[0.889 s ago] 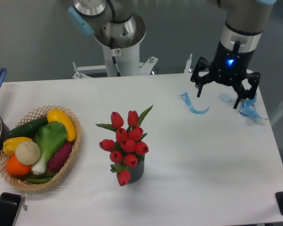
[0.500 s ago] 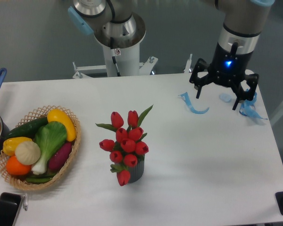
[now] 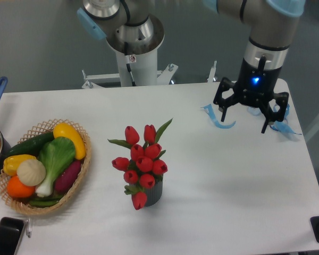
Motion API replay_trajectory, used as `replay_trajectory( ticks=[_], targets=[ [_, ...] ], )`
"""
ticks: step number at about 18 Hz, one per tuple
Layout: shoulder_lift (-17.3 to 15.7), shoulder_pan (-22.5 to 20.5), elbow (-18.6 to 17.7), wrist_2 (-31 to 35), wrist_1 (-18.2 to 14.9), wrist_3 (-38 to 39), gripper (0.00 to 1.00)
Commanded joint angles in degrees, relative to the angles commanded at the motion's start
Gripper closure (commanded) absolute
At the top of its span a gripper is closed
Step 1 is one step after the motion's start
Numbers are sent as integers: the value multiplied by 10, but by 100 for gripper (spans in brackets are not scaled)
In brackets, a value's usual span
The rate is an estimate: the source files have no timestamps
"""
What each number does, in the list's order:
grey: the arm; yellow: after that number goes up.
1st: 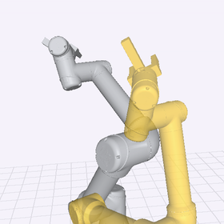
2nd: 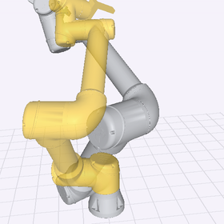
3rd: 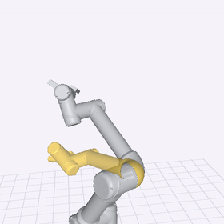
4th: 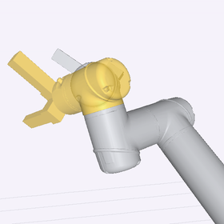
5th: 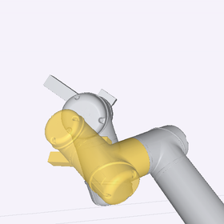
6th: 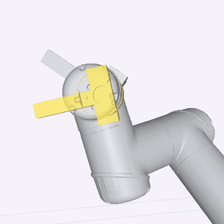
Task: Pick up the flowers from the vase
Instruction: 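Move the open gripper from its start pose toward the tulip bouquet, then lower the open gripper around the tulip stems above the grey vase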
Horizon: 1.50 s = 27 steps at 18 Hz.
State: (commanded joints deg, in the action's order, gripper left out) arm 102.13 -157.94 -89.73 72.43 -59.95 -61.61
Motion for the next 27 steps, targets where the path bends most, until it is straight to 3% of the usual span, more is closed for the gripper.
replay_trajectory(
  ticks=[3,6,7,11,13,20,24,27],
  targets=[
    [4,5,-22,0,8,-1,0],
    [4,3,-62,-7,75,0,0],
    [4,0,-71,-25,84,-3,0],
    [4,-15,-105,-91,87,-46,0],
    [-1,-18,-148,-165,95,-99,0],
    [-5,-11,-167,-357,97,-106,0],
    [-10,-6,-185,-381,98,-135,0],
    [-8,0,-185,-384,117,-135,0]
  ],
)
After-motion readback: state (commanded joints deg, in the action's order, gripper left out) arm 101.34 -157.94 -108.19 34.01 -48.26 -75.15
